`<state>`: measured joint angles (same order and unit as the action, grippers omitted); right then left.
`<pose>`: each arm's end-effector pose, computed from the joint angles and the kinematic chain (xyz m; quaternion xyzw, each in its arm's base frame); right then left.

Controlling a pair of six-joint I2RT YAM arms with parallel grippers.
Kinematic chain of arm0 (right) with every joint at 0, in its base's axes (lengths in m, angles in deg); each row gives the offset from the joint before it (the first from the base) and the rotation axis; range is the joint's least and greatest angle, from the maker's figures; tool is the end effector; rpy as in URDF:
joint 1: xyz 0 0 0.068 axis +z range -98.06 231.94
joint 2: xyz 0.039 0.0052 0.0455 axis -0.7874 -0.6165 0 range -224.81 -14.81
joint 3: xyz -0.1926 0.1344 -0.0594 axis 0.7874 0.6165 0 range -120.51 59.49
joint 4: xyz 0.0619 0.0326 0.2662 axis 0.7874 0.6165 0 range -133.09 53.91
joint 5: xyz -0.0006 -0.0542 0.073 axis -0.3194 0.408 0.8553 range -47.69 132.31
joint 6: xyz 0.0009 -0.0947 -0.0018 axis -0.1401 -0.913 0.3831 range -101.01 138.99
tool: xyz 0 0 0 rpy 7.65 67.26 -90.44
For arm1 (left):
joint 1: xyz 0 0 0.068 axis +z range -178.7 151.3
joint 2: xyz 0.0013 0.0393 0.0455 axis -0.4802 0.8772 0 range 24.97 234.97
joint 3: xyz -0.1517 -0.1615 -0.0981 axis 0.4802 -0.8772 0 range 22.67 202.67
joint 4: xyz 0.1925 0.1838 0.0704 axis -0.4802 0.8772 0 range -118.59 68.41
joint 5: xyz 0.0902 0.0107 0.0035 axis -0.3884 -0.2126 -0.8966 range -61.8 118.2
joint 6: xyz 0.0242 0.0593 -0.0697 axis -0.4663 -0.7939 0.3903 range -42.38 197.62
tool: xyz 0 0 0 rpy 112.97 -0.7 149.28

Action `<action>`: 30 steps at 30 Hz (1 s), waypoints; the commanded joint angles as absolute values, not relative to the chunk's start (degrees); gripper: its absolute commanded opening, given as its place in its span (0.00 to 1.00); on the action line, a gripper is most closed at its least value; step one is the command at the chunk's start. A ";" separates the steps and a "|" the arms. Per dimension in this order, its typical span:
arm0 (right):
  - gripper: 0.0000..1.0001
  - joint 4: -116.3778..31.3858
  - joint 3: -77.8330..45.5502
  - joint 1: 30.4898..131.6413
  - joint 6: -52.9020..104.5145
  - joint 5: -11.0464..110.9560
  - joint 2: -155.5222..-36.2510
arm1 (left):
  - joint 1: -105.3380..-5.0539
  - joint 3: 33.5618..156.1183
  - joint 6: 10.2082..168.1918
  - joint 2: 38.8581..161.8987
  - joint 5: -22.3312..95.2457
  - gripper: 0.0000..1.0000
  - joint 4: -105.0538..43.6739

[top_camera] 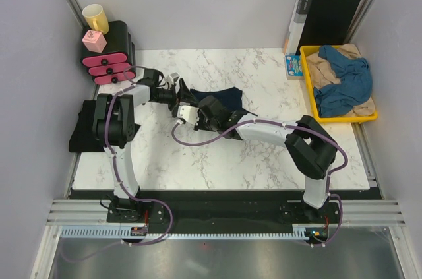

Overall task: Fold and stack the t-shirts
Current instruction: Put the neatly folded tshirt into the corner of the board with the left arm

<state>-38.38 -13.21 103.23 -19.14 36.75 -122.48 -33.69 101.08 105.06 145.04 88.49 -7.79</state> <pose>0.2942 0.3539 0.1335 -0.6214 0.6570 0.0050 0.4268 0.4160 -0.1111 0.0836 -0.0461 0.8471 -0.5258 0.0614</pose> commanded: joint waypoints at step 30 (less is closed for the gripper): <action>0.00 -40.28 -17.76 103.71 -19.86 36.51 -122.21 | -34.15 103.00 106.97 148.45 84.18 1.00 -7.14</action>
